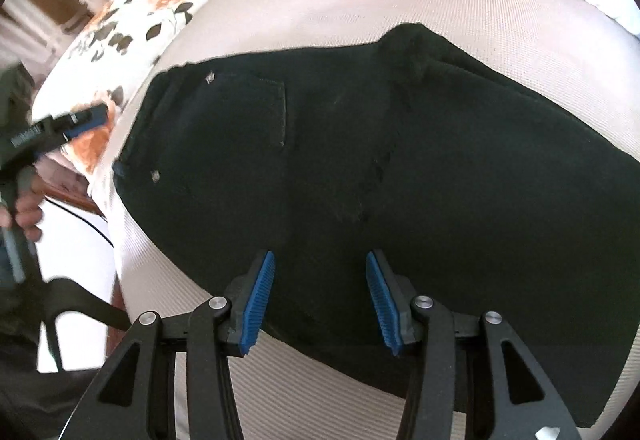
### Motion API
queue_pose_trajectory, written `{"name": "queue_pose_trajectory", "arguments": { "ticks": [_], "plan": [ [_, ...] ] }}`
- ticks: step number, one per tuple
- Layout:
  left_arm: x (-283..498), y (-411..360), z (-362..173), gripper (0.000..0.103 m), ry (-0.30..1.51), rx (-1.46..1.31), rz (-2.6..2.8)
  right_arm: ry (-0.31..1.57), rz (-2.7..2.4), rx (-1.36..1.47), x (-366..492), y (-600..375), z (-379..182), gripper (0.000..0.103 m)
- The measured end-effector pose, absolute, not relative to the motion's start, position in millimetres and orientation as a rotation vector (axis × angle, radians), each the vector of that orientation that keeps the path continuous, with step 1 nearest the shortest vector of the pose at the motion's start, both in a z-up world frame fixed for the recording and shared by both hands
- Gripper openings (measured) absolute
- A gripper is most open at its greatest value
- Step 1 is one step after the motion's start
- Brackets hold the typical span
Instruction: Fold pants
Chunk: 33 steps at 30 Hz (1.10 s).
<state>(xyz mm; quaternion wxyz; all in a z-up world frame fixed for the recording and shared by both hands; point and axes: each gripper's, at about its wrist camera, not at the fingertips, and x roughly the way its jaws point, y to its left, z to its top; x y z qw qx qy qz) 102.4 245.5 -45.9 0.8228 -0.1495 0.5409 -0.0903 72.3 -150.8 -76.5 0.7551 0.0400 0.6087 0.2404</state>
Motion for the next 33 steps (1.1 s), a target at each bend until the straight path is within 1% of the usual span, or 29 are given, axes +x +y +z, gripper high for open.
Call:
{"name": "queue_pose_trajectory", "arguments": {
  "ticks": [8, 14, 19, 27, 33],
  "plan": [
    [132, 285, -103, 0.057, 1.288, -0.56, -0.377, 1.288, 0.449, 0.167, 96, -156, -54, 0.048],
    [156, 297, -133, 0.057, 1.359, -0.647, -0.516, 1.285, 0.33, 0.176, 108, -157, -47, 0.049],
    [168, 302, -139, 0.057, 1.365, -0.673, -0.636, 1.297, 0.28, 0.175, 113, -151, -43, 0.049],
    [179, 285, -153, 0.057, 1.419, -0.742, -0.852, 1.247, 0.272, 0.154, 116, -134, -32, 0.05],
    [181, 264, -149, 0.054, 1.381, -0.712, -0.817, 1.25, 0.301, 0.163, 120, -124, -37, 0.05]
  ]
}}
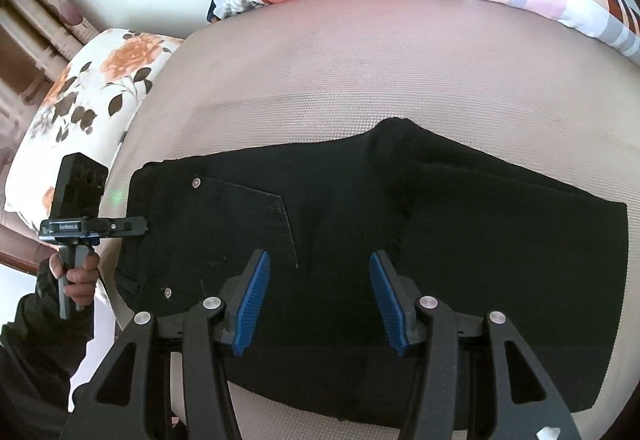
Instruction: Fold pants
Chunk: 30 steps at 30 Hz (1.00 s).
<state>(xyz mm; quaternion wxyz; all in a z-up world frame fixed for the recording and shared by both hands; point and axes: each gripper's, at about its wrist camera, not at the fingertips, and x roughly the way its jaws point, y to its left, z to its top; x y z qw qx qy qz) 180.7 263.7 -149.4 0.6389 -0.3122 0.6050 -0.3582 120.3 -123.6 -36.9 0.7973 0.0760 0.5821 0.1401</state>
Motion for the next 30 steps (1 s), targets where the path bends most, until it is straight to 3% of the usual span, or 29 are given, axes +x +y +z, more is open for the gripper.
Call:
{"name": "queue_pose_trajectory", "arguments": {
  "ticks": [2, 4, 13, 23, 30],
  "plan": [
    [176, 263, -148, 0.048, 1.356, -0.726, -0.735, 1.239, 0.31, 0.176, 121, -124, -36, 0.05],
    [171, 258, -142, 0.037, 1.355, -0.67, -0.637, 1.218, 0.307, 0.182, 120, -128, -33, 0.05],
    [159, 231, -85, 0.021, 1.348, -0.591, -0.474, 1.138, 0.24, 0.263, 109, -185, -16, 0.05],
    [147, 106, 2, 0.015, 1.247, -0.513, -0.543, 1.068, 0.204, 0.338, 100, -269, -2, 0.05],
    [155, -14, -10, 0.015, 1.275, -0.452, -0.602, 1.058, 0.18, 0.396, 89, -326, -7, 0.05]
  ]
}}
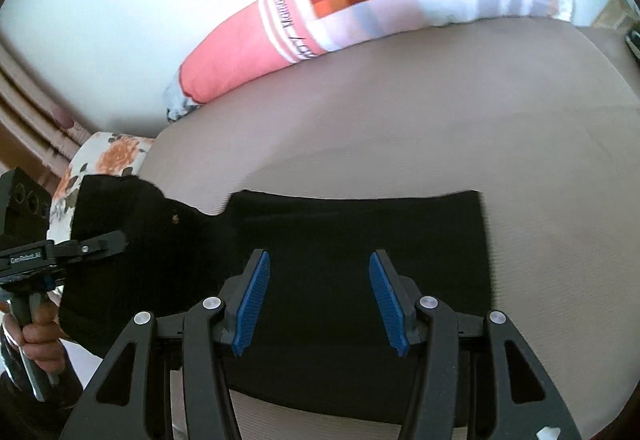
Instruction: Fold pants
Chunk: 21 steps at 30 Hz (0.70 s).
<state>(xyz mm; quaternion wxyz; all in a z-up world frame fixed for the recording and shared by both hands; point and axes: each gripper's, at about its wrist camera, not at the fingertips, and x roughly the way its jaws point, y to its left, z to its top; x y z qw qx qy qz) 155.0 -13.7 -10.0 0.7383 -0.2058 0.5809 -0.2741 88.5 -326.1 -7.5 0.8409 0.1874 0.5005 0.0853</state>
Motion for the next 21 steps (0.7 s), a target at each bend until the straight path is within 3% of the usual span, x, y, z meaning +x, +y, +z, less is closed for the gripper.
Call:
{"name": "queue_pose_trajectory", "arguments": {
  "ticks": [11, 14, 18, 21],
  "plan": [
    [145, -122, -80, 0.016, 1.332, -0.243, -0.597, 1.101, 0.14, 0.478, 64, -376, -50, 0.051],
    [143, -130, -83, 0.025, 1.314, -0.208, -0.602, 1.108, 0.143, 0.487, 64, -380, -57, 0.051],
    [132, -141, -74, 0.053, 1.264, -0.145, -0.669, 1.11, 0.163, 0.509, 67, -384, -60, 0.051],
    [120, -140, -56, 0.059, 1.208, -0.126, -0.75, 1.106, 0.192, 0.546, 71, -388, -62, 0.052]
  ]
}}
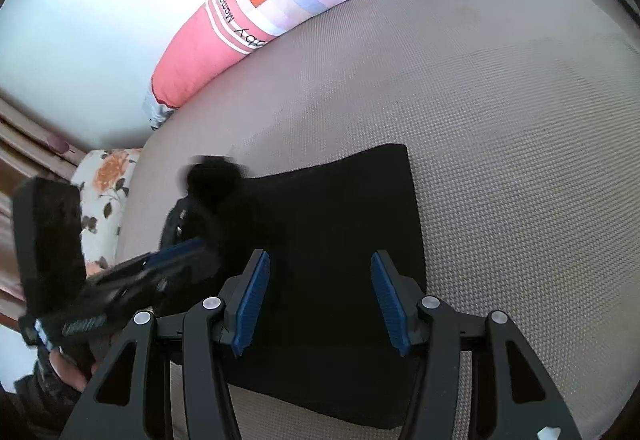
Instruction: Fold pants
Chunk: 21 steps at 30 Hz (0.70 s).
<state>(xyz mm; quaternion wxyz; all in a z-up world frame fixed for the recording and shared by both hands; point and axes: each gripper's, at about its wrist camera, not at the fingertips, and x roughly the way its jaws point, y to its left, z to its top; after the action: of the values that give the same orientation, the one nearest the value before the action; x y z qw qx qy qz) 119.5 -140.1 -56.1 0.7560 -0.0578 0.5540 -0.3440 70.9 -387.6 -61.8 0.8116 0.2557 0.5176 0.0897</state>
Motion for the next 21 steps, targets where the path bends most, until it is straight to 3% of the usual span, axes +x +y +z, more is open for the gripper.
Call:
{"name": "queue_pose_trajectory", "arguments": {
  "ticks": [3, 5, 17, 19, 21],
  "plan": [
    [111, -119, -39, 0.066, 1.147, -0.146, -0.752, 1.129, 0.29, 0.614, 81, -387, -68, 0.054],
    [112, -98, -34, 0.066, 1.127, -0.155, -0.701, 1.156, 0.37, 0.651, 88, -383, -75, 0.062],
    [123, 13, -73, 0.066, 1.164, -0.253, -0.338, 1.228, 0.554, 0.654, 122, -361, -110, 0.063],
    [124, 15, -81, 0.066, 1.189, -0.265, -0.324, 1.229, 0.585, 0.677, 131, -353, -116, 0.056],
    [123, 17, -87, 0.066, 1.202, -0.263, -0.309, 1.223, 0.578, 0.705, 139, -350, -119, 0.037]
  ]
}}
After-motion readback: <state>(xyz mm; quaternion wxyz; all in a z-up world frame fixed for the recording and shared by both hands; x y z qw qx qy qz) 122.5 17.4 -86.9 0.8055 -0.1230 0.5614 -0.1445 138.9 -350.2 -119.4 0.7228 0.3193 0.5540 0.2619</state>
